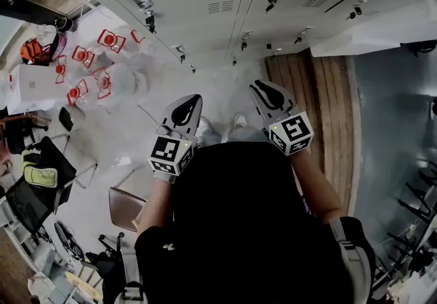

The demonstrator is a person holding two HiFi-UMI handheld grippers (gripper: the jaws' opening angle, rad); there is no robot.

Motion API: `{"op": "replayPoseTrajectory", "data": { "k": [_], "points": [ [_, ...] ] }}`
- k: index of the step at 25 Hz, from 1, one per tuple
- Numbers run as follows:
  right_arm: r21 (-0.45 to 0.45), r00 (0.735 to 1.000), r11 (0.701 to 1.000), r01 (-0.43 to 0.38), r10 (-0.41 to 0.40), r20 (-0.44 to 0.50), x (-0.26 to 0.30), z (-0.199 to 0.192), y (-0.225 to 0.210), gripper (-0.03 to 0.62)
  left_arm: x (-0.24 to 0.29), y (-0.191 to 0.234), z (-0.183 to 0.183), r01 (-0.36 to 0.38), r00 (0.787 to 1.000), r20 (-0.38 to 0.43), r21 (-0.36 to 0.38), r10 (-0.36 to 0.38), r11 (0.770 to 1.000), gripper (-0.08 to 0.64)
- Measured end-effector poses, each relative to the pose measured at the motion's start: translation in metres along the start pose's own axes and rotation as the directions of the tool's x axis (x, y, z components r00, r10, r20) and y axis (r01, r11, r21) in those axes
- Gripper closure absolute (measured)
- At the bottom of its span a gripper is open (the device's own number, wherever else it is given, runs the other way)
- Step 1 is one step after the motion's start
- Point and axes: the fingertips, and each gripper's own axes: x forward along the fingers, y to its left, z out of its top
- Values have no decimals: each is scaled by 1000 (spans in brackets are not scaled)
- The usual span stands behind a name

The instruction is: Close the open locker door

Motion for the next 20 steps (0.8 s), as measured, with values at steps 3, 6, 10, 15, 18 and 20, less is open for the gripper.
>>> {"op": "replayPoseTrajectory", "data": {
  "k": [3,6,10,15,18,20],
  "points": [
    [0,999,999,36,-36,12,-16,2,-8,512,15,-11,2,47,999,-8,17,-47,999,537],
    [10,997,997,71,-71,28,-29,4,-15,511,25,-23,5,88,996,-11,32,-88,996,537],
    [20,993,994,103,-104,54,-41,7,-24,512,34,-32,6,121,993,-20,46,-120,992,537],
    [24,989,993,113,-115,88,-49,13,-28,512,37,-37,11,134,991,-8,56,-134,989,537],
    [12,988,994,106,-107,110,-49,18,-26,512,37,-36,16,133,991,7,67,-134,989,537],
    [4,988,995,101,-100,119,-48,20,-24,512,36,-35,20,131,991,16,76,-133,988,537]
  ]
}}
